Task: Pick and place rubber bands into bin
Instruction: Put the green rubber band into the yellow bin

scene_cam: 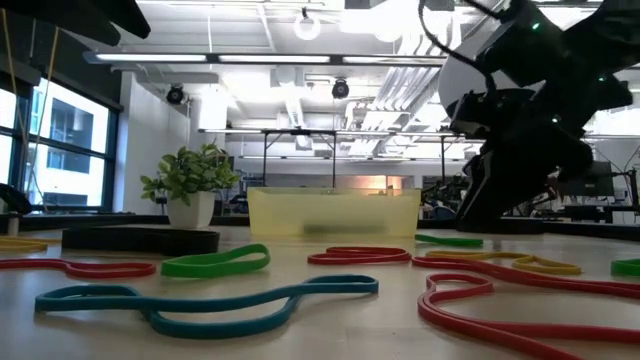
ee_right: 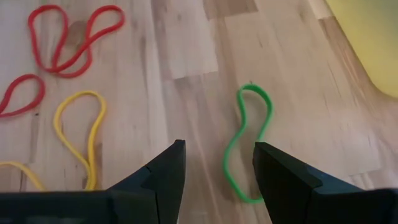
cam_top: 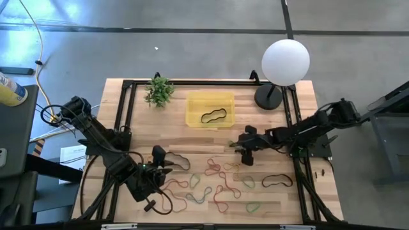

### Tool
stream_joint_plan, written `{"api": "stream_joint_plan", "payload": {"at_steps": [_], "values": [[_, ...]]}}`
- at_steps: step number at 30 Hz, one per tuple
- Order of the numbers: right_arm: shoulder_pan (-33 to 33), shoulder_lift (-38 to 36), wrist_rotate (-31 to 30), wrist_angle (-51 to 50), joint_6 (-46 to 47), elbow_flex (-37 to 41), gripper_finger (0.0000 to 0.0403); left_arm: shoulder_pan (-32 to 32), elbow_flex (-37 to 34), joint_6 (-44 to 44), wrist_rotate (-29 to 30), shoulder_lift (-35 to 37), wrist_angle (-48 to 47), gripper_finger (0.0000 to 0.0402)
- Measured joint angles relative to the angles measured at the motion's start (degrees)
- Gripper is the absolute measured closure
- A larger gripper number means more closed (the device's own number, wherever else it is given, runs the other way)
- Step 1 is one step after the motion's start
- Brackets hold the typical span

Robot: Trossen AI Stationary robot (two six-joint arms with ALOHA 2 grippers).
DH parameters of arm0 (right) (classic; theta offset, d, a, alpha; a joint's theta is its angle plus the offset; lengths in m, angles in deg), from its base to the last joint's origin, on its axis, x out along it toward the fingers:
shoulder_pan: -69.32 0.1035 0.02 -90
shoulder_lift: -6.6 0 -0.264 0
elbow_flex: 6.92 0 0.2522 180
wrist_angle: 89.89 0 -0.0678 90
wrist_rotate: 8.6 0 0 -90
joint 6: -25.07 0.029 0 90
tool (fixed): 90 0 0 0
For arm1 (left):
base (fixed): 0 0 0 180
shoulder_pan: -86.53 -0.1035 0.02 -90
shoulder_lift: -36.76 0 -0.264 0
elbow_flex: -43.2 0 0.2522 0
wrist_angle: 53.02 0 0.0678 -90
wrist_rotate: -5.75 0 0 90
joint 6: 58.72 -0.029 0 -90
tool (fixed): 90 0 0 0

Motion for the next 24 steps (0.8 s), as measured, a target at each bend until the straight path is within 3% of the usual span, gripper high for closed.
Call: {"api": "stream_joint_plan", "payload": {"at_steps": [8,15,24], "values": [[-3.5,0.0,5.3,-0.4,0.5,0.0,0.0226,0.0,0.0,0.0,0.6,0.0,-0.2,0.028],[-3.8,0.0,0.9,-2.5,0.1,0.0,0.0226,0.0,0.0,0.0,1.0,0.0,-0.7,0.0286],[-5.8,0.0,0.7,-3.6,0.5,0.0,0.0226,0.0,0.0,1.3,1.3,0.0,-1.0,0.0285]]}}
